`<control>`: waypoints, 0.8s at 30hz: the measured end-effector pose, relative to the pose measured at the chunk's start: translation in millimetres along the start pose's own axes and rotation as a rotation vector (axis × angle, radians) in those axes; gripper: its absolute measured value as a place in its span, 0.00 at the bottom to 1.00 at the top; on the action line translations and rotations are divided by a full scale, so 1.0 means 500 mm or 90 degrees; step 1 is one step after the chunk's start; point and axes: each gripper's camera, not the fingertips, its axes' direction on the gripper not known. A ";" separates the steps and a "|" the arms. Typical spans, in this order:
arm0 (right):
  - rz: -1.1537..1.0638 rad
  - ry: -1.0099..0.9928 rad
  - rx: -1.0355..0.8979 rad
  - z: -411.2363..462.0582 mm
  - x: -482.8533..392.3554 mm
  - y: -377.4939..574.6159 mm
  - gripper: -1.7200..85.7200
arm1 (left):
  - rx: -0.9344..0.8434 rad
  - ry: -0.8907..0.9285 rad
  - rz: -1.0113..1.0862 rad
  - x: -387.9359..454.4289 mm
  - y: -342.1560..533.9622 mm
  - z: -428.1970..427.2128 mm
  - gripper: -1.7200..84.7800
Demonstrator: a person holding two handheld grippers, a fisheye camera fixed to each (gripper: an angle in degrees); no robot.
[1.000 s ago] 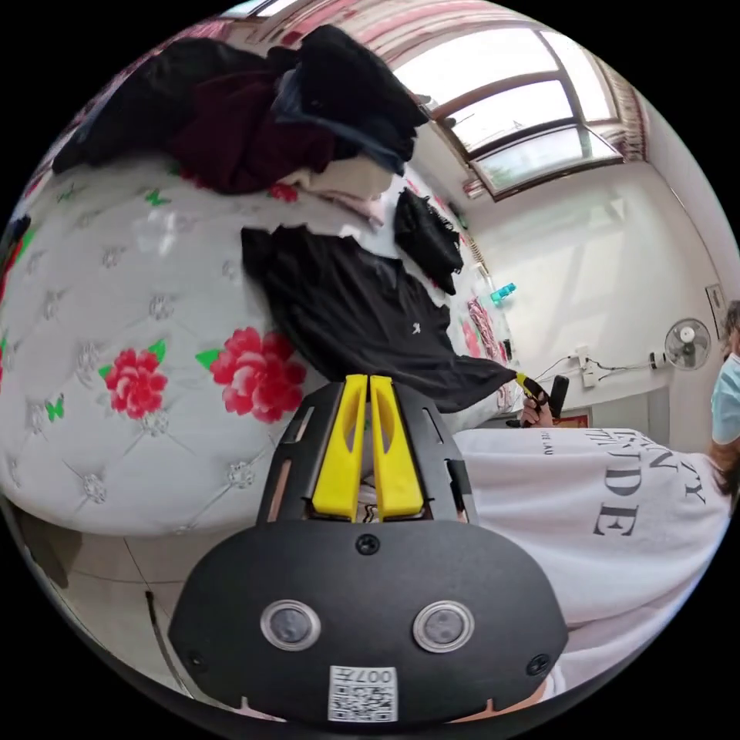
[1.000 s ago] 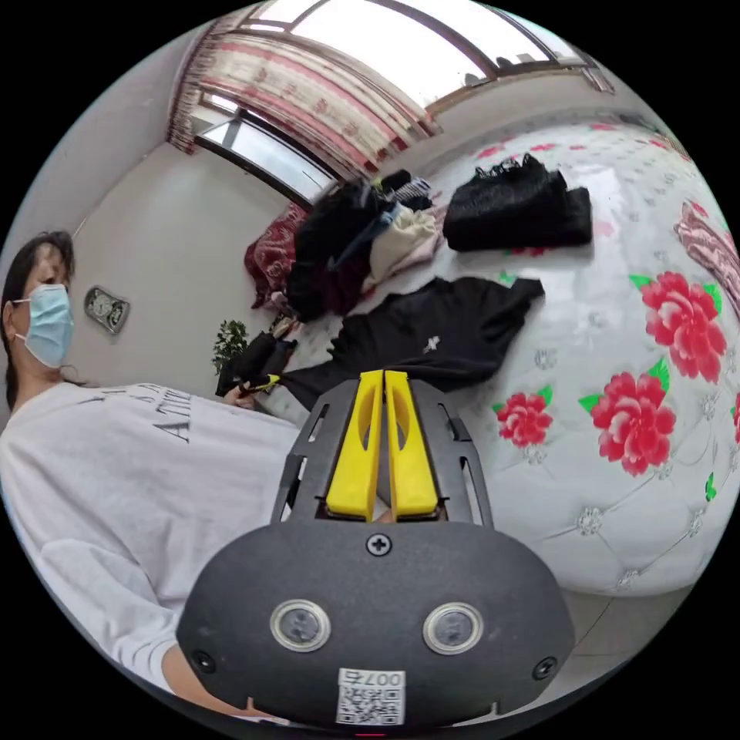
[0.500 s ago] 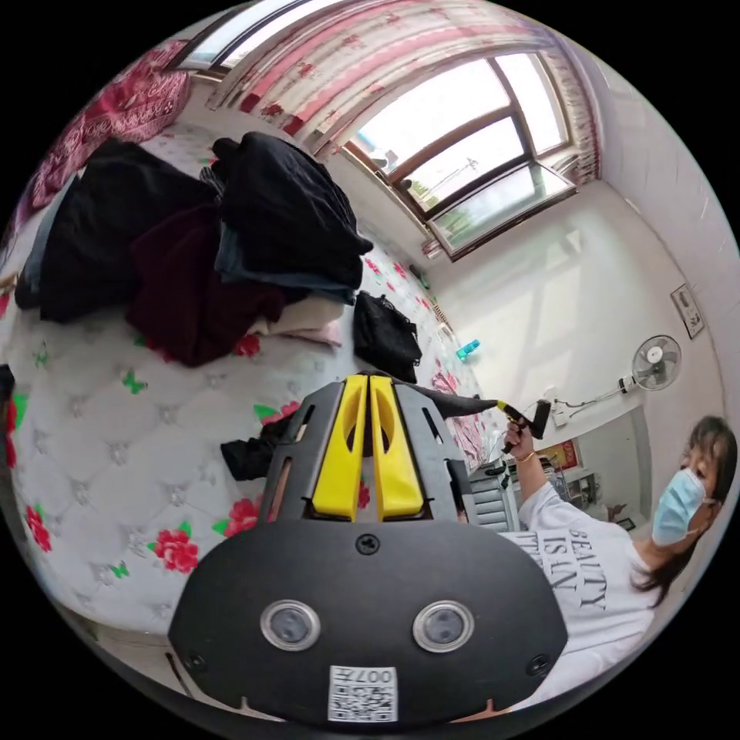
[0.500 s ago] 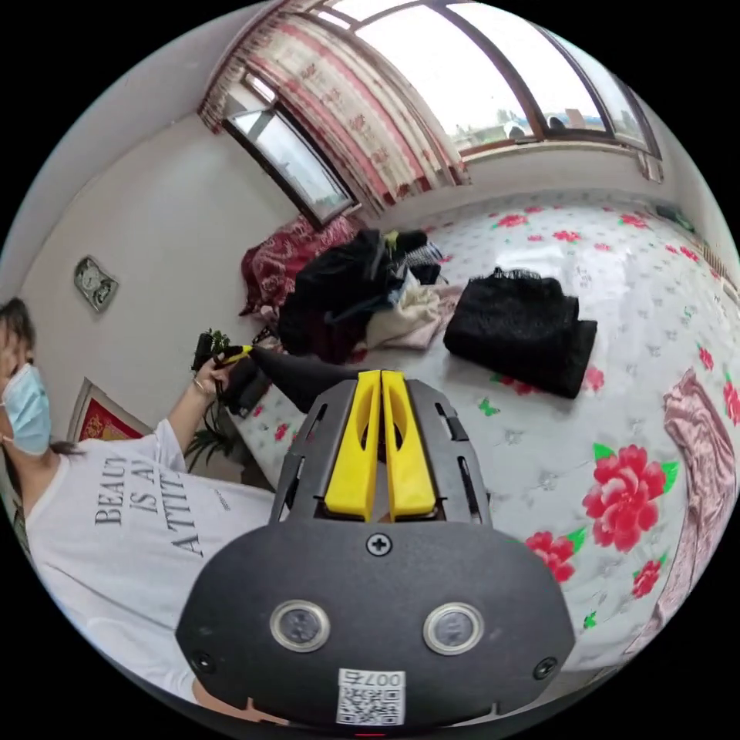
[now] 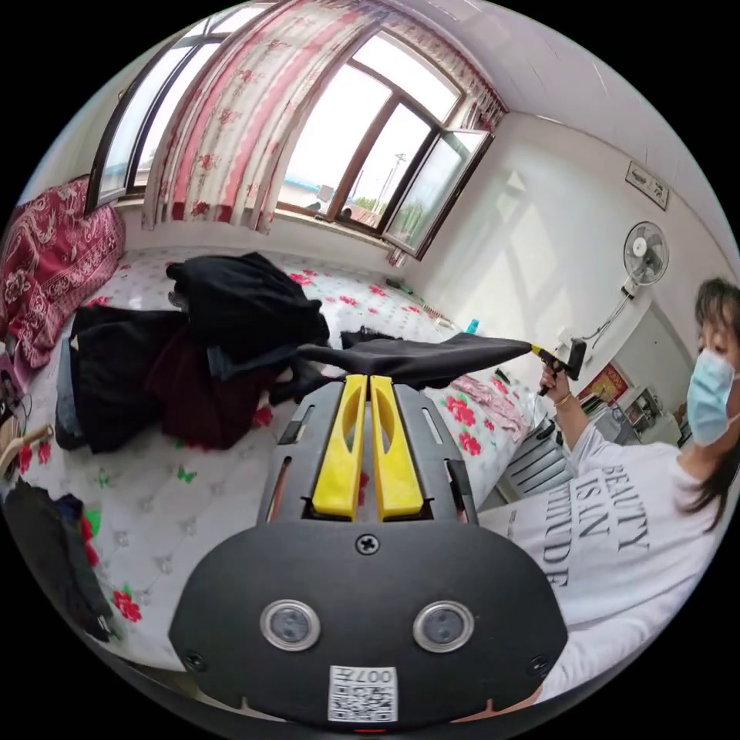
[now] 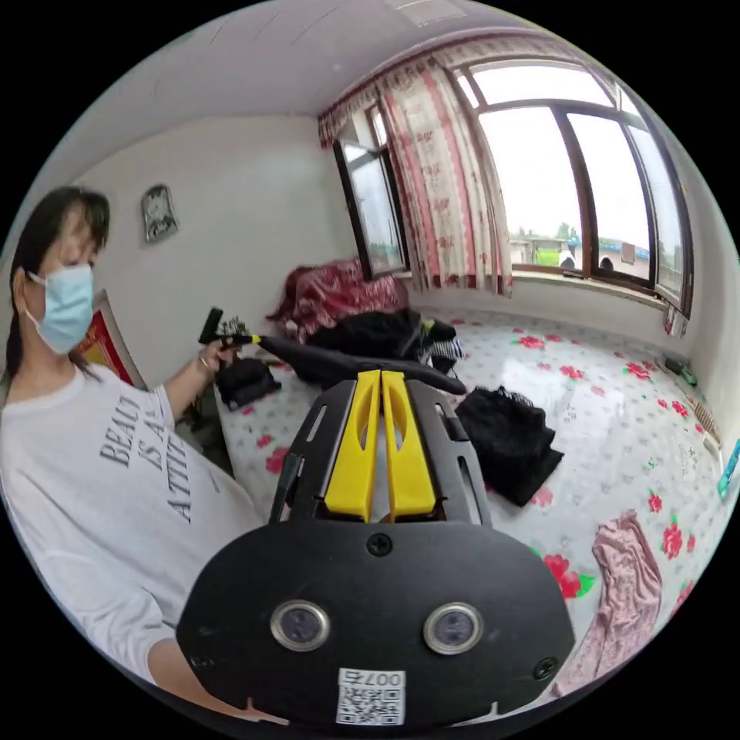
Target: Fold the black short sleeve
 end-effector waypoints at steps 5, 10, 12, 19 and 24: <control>0.046 0.064 -0.252 0.220 -0.034 0.289 0.02 | -0.167 -0.055 -0.089 -0.075 0.298 0.216 0.01; 0.229 0.024 -0.425 0.439 0.000 0.623 0.02 | -0.322 -0.081 -0.281 -0.187 0.616 0.434 0.01; 0.277 0.009 -0.469 0.481 -0.001 0.712 0.02 | -0.361 -0.089 -0.325 -0.203 0.696 0.456 0.01; 0.305 -0.015 -0.508 0.493 -0.017 0.850 0.02 | -0.352 -0.074 -0.332 -0.213 0.759 0.402 0.01; 0.333 -0.022 -0.542 0.520 0.007 0.924 0.02 | -0.364 -0.092 -0.365 -0.236 0.772 0.399 0.02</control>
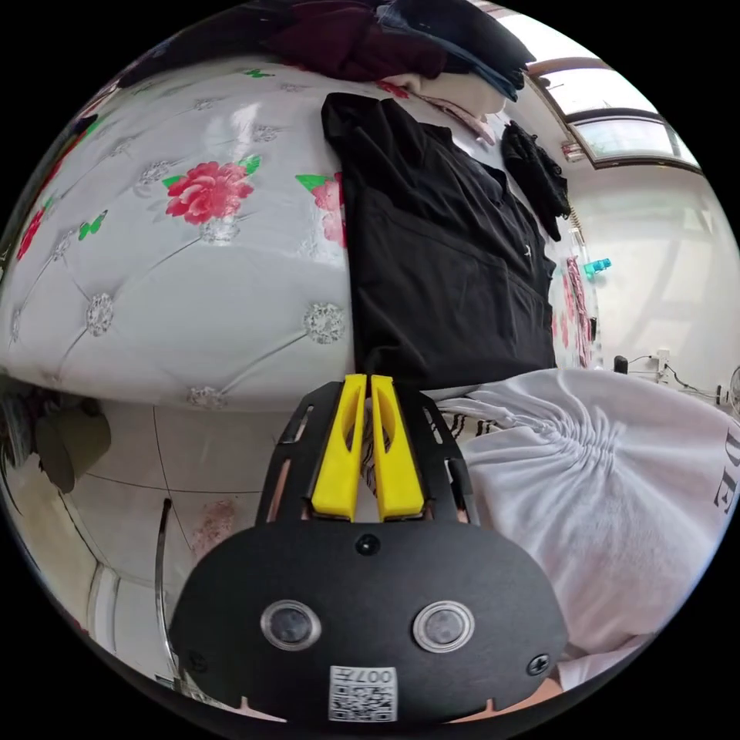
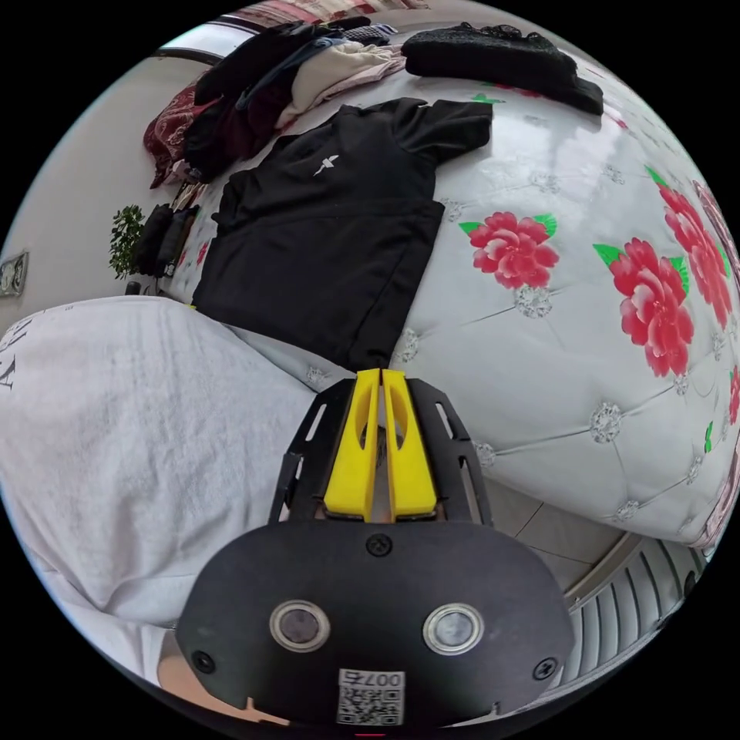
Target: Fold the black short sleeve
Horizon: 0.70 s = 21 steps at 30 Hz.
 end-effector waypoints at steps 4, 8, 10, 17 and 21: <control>0.020 0.061 0.016 -0.001 0.030 0.003 0.03 | 0.005 -0.047 -0.004 0.000 -0.021 -0.025 0.05; 0.022 0.140 0.038 -0.031 0.049 -0.024 0.05 | 0.015 -0.093 -0.013 -0.010 -0.041 -0.064 0.07; 0.007 0.162 0.056 -0.040 0.045 -0.052 0.06 | 0.025 -0.114 -0.020 -0.019 -0.047 -0.083 0.07; -0.143 0.126 0.062 0.023 -0.068 -0.252 0.07 | 0.065 -0.120 -0.042 -0.088 -0.074 -0.150 0.08; -0.238 0.091 0.042 0.094 -0.170 -0.378 0.07 | 0.087 -0.100 -0.054 -0.141 -0.123 -0.179 0.09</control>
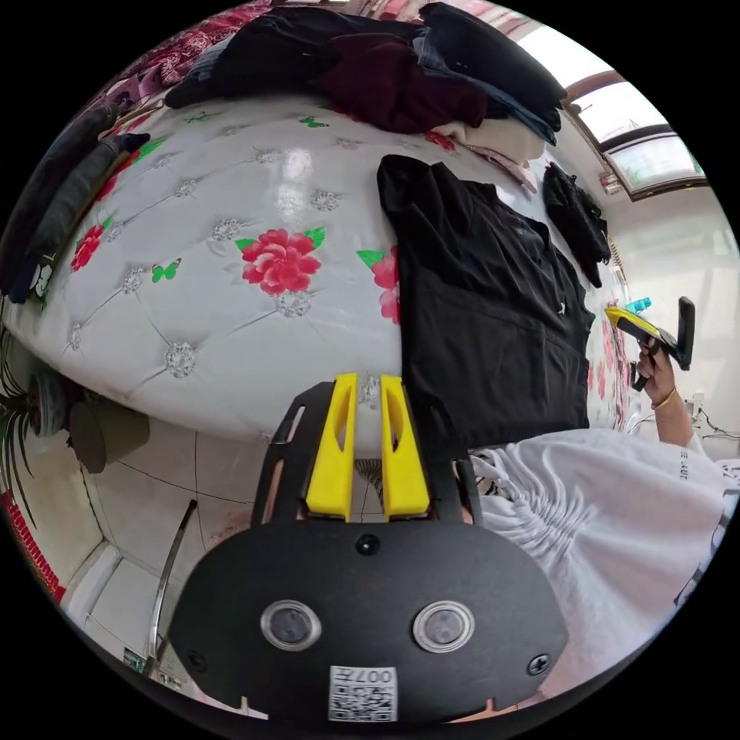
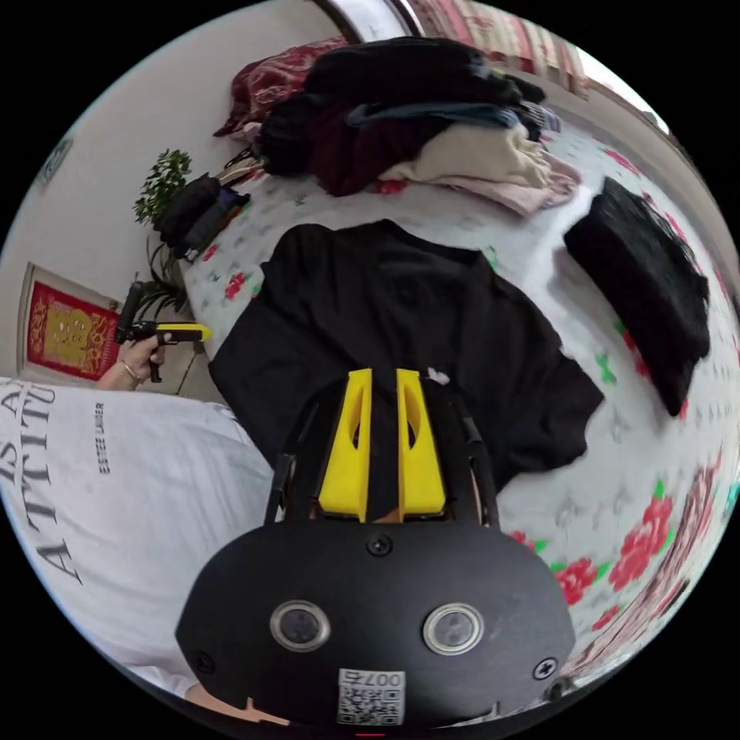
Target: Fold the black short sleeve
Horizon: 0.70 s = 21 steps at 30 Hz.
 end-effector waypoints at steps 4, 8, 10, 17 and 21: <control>-0.093 -0.048 0.008 0.071 -0.085 -0.183 0.07 | 0.027 0.027 -0.007 -0.039 -0.088 -0.015 0.10; -0.170 -0.081 -0.017 0.161 -0.168 -0.350 0.07 | 0.047 0.059 0.003 -0.063 -0.171 -0.021 0.11; -0.208 -0.083 -0.033 0.207 -0.201 -0.404 0.07 | 0.066 0.075 0.016 -0.068 -0.206 -0.025 0.12; -0.276 -0.051 -0.147 0.428 -0.286 -0.503 0.08 | 0.079 0.062 0.086 -0.037 -0.283 -0.006 0.11; -0.244 -0.016 -0.211 0.516 -0.280 -0.513 0.05 | 0.082 0.062 0.088 -0.050 -0.282 0.003 0.02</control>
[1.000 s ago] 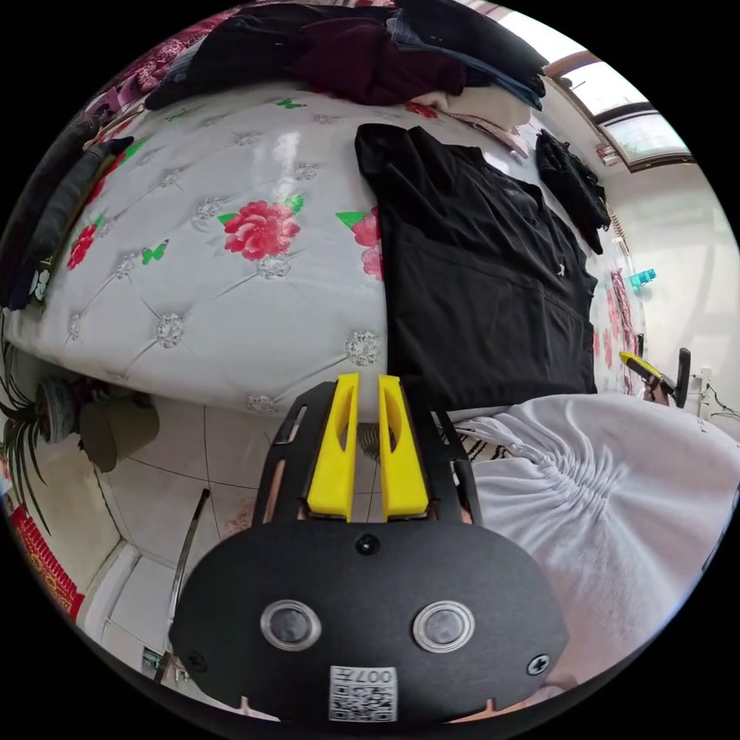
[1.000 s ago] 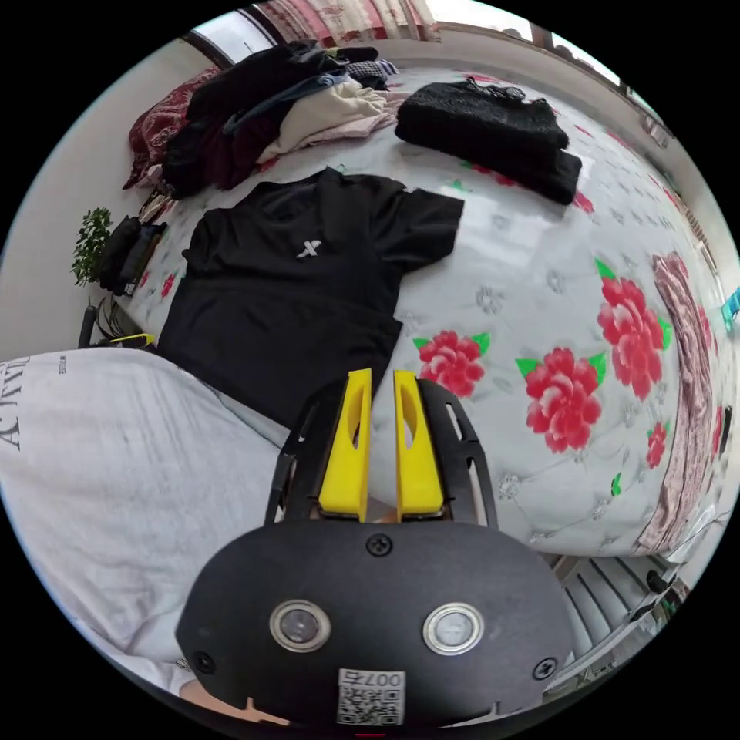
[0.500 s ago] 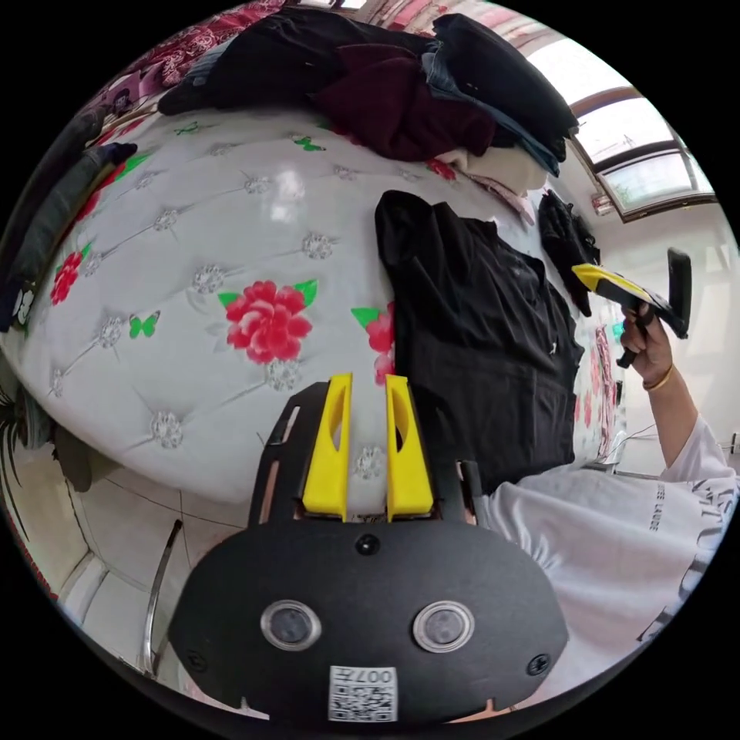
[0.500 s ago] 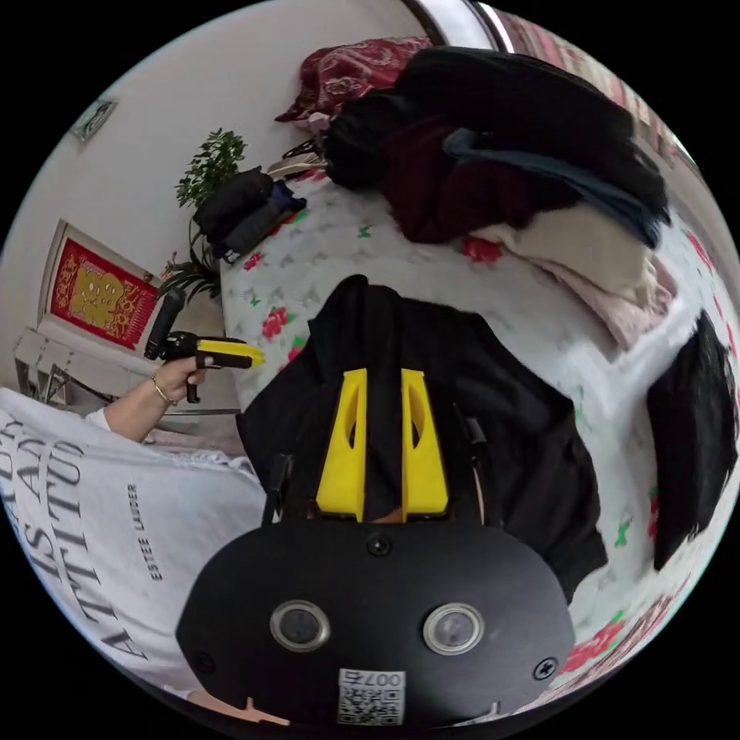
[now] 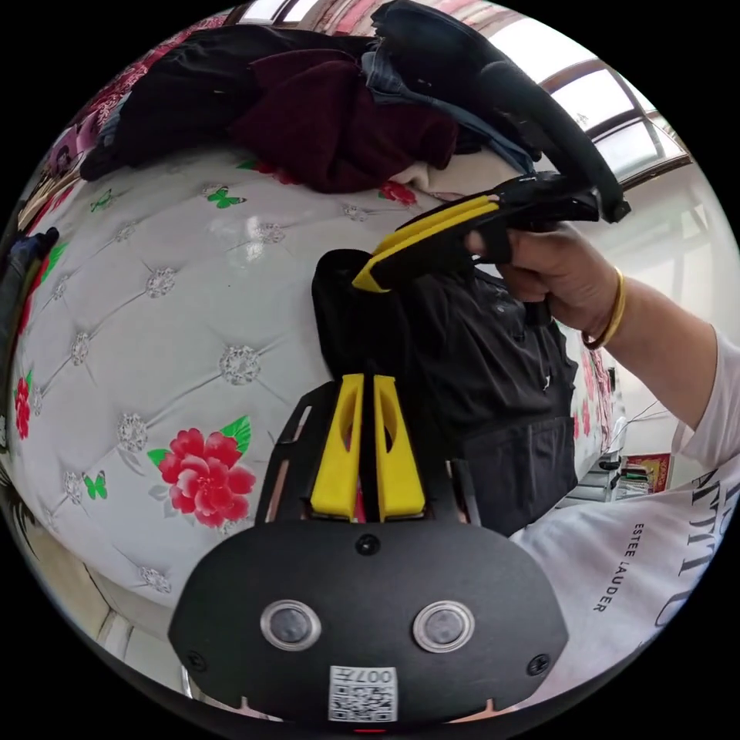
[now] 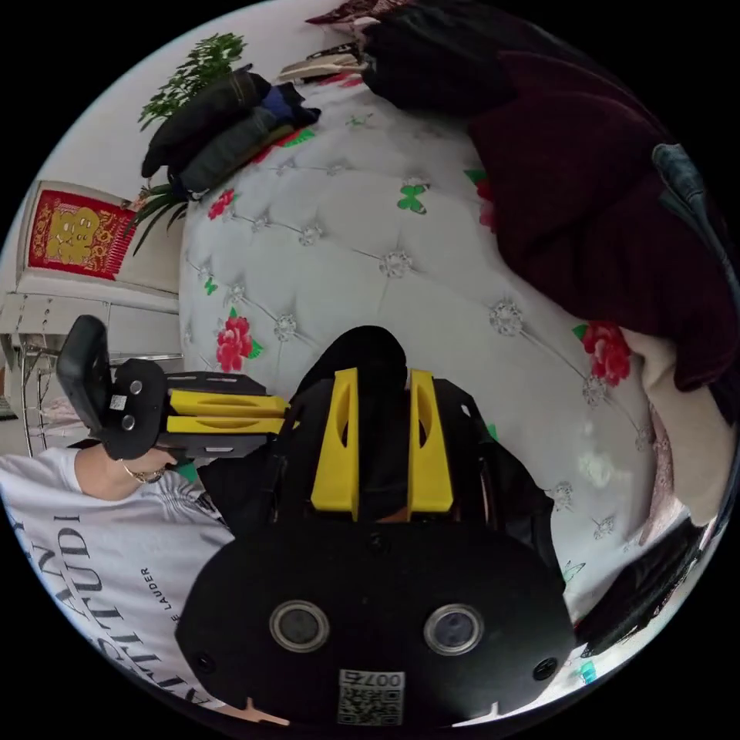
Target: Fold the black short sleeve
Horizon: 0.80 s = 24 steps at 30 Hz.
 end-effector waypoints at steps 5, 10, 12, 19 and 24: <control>-0.049 -0.083 0.183 -0.141 -0.040 0.090 0.02 | 0.048 0.025 0.007 -0.030 0.083 -0.079 0.01; -0.102 -0.041 0.233 -0.207 -0.091 0.162 0.02 | 0.109 0.077 -0.033 -0.081 0.193 -0.139 0.01; -0.082 -0.047 0.212 -0.199 -0.078 0.154 0.02 | 0.128 0.088 -0.043 -0.091 0.216 -0.145 0.01; -0.034 -0.094 0.223 -0.244 -0.021 0.178 0.02 | 0.154 0.077 0.014 -0.037 0.270 -0.161 0.01; -0.007 -0.138 0.301 -0.313 0.051 0.311 0.02 | 0.138 0.047 0.176 0.104 0.297 -0.113 0.01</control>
